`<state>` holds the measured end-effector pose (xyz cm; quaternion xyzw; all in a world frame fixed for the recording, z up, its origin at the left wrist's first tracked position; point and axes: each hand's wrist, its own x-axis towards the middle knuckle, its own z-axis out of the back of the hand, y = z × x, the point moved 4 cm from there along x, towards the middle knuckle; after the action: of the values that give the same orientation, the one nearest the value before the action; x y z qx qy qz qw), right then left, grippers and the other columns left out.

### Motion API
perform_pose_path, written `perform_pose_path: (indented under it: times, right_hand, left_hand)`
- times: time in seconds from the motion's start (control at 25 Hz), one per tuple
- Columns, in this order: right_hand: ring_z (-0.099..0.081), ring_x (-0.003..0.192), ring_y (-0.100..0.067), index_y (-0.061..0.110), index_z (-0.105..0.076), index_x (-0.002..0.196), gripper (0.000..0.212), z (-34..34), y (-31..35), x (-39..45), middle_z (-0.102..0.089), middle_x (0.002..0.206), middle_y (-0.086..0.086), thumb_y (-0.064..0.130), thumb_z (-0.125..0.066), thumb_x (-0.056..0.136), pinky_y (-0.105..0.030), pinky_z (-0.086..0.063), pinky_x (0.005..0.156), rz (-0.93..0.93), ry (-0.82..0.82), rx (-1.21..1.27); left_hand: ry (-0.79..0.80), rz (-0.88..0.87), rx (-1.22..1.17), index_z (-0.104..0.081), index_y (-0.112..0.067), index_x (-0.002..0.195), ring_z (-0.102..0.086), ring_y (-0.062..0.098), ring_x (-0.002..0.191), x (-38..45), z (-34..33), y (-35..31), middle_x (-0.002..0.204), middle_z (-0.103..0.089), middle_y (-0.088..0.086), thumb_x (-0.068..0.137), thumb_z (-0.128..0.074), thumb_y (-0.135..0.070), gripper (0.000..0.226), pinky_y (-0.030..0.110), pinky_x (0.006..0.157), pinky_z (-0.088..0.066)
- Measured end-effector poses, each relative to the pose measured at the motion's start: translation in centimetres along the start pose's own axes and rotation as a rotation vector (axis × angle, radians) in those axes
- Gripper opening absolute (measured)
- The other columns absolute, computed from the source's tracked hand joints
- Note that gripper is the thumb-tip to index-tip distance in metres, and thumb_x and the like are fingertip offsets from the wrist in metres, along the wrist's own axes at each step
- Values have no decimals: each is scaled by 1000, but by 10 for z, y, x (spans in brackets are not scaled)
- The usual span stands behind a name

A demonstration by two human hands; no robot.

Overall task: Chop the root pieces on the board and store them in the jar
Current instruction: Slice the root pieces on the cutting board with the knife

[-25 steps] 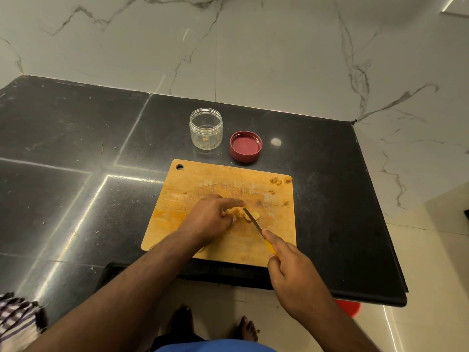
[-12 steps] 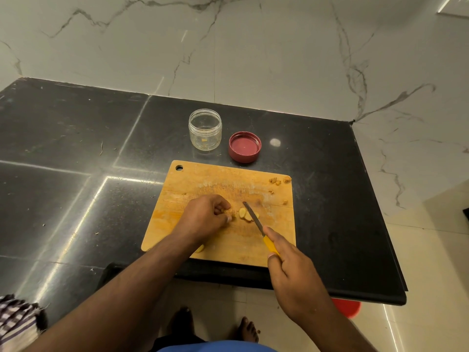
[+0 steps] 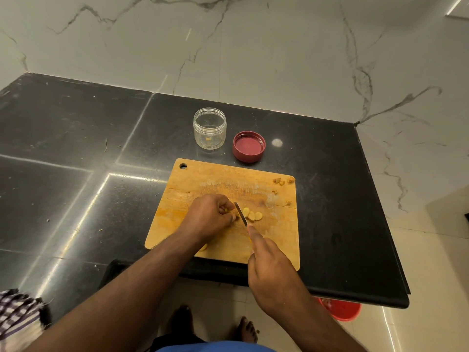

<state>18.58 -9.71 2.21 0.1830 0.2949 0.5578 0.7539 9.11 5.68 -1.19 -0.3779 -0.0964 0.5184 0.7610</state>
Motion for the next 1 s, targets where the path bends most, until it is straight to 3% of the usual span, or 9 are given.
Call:
perform_pose_path:
  times: [0.2, 0.44, 0.68, 0.8, 0.92, 1.0]
  right_hand:
    - [-51, 84, -11, 33, -6, 155, 59, -3, 5, 0, -44, 113, 6, 20, -31, 103, -28, -47, 71, 6, 15, -75]
    - [-52, 104, -16, 32, -11, 155, 58, -1, 3, 7, -47, 128, 1, 20, -31, 102, -34, -48, 88, -5, 51, -65]
    - [-43, 130, -16, 26, -17, 155, 58, 0, 4, 25, -41, 148, -1, 15, -32, 100, -29, -38, 107, 0, 87, -87]
    - [-48, 119, -16, 31, -12, 155, 60, -4, 2, 17, -45, 141, 0, 16, -33, 100, -30, -44, 99, -13, 80, -74]
    - [-51, 94, -8, 35, -5, 155, 62, -8, -3, -7, -48, 119, 6, 20, -34, 103, -25, -47, 77, -33, 67, -64]
    - [-50, 86, -7, 35, -4, 155, 61, -9, -8, -16, -46, 111, 9, 22, -33, 104, -25, -46, 72, -43, 62, -65]
  left_hand:
    - [-7, -16, 3, -76, -24, 109, -61, 3, 89, 1, 0, 1, 103, -72, -8, 87, -77, -23, 22, 11, 61, -39]
    - [5, -9, 11, -76, -23, 108, -61, 5, 90, 3, 2, 1, 102, -71, -7, 87, -77, -23, 21, 12, 62, -40]
    - [2, -18, 41, -76, -22, 108, -59, 6, 90, 2, 4, -3, 103, -71, -6, 87, -77, -21, 21, 16, 64, -40]
    - [-23, -17, 54, -76, -20, 110, -60, 7, 90, 0, 5, -4, 105, -72, -4, 87, -76, -23, 24, 18, 70, -42]
    - [-24, -13, 55, -75, -20, 112, -60, 6, 89, 0, 5, -4, 103, -71, -4, 88, -75, -24, 24, 16, 64, -40]
    - [-12, -1, 41, -75, -21, 112, -58, 5, 88, 0, 6, -4, 97, -66, -8, 89, -75, -24, 24, 12, 60, -38]
